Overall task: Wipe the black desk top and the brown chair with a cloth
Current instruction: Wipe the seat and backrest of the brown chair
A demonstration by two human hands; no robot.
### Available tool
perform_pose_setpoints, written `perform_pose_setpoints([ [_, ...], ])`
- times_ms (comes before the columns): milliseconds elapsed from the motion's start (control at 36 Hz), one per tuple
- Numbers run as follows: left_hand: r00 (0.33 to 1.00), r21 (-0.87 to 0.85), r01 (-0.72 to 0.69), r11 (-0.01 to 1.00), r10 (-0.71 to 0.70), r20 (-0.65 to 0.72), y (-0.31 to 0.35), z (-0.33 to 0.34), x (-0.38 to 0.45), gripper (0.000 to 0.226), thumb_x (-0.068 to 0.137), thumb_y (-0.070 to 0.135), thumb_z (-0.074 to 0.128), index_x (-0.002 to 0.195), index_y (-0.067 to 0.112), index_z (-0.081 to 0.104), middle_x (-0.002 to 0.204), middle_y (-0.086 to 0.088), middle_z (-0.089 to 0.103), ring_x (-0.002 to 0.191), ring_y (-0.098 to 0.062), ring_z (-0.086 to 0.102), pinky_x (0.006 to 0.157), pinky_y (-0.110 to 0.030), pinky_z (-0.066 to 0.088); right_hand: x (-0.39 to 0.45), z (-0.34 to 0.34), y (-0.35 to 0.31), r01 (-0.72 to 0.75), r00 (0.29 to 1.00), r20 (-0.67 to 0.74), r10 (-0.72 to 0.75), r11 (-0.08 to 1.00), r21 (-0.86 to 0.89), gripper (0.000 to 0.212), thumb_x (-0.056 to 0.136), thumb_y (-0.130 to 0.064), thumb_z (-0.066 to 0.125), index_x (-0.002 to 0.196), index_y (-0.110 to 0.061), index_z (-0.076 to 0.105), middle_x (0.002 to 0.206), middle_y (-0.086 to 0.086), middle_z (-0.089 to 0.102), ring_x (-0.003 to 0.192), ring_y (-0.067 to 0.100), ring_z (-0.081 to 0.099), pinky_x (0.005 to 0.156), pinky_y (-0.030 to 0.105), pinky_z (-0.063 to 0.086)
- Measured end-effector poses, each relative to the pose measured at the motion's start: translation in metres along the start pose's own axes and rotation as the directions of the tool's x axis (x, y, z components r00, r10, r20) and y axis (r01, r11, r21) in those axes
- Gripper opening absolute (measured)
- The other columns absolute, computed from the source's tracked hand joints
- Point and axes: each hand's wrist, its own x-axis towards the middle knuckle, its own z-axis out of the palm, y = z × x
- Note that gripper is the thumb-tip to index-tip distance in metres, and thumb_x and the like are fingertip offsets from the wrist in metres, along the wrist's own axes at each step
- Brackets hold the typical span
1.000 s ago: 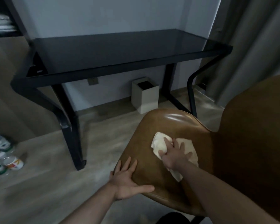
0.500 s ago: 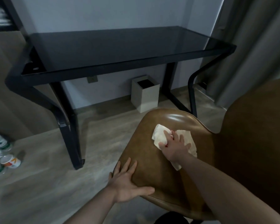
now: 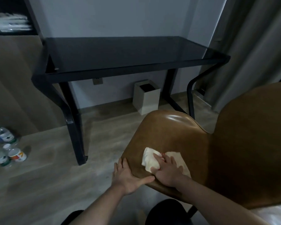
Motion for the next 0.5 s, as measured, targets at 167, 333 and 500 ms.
perform_pose_setpoints([
  [167, 1.000, 0.008, 0.008, 1.000, -0.008, 0.019, -0.002, 0.000, 0.007, 0.172, 0.031, 0.103, 0.060, 0.162, 0.014, -0.007, 0.170, 0.000, -0.011, 0.156, -0.026, -0.012, 0.128, -0.042, 0.009, 0.021, -0.004, -0.013, 0.017, 0.999, -0.028, -0.019, 0.998, -0.055, 0.070, 0.099, -0.059, 0.038, 0.158, -0.049, 0.001, 0.169, -0.008, -0.010, 0.154, 0.034, -0.015, 0.117, 0.067, -0.003],
  [333, 0.999, 0.029, 0.014, 0.999, -0.016, 0.042, -0.004, 0.000, 0.019, 0.173, 0.031, 0.104, 0.060, 0.162, 0.014, -0.009, 0.169, 0.002, -0.014, 0.156, -0.025, -0.014, 0.128, -0.042, 0.011, 0.070, -0.021, -0.041, 0.062, 0.993, -0.095, -0.073, 0.992, -0.113, 0.067, 0.100, -0.058, 0.036, 0.158, -0.047, 0.005, 0.169, -0.008, -0.008, 0.154, 0.035, -0.013, 0.117, 0.067, -0.002],
  [500, 0.998, 0.035, 0.035, 0.999, -0.037, 0.043, -0.005, 0.001, 0.026, 0.174, 0.030, 0.102, 0.062, 0.162, 0.015, -0.011, 0.168, 0.006, -0.017, 0.155, -0.024, -0.017, 0.128, -0.041, 0.010, 0.131, -0.044, -0.074, 0.038, 0.992, -0.114, -0.059, 0.984, -0.174, 0.068, 0.099, -0.057, 0.035, 0.159, -0.042, 0.008, 0.169, -0.006, -0.006, 0.153, 0.037, -0.013, 0.115, 0.072, -0.001],
])
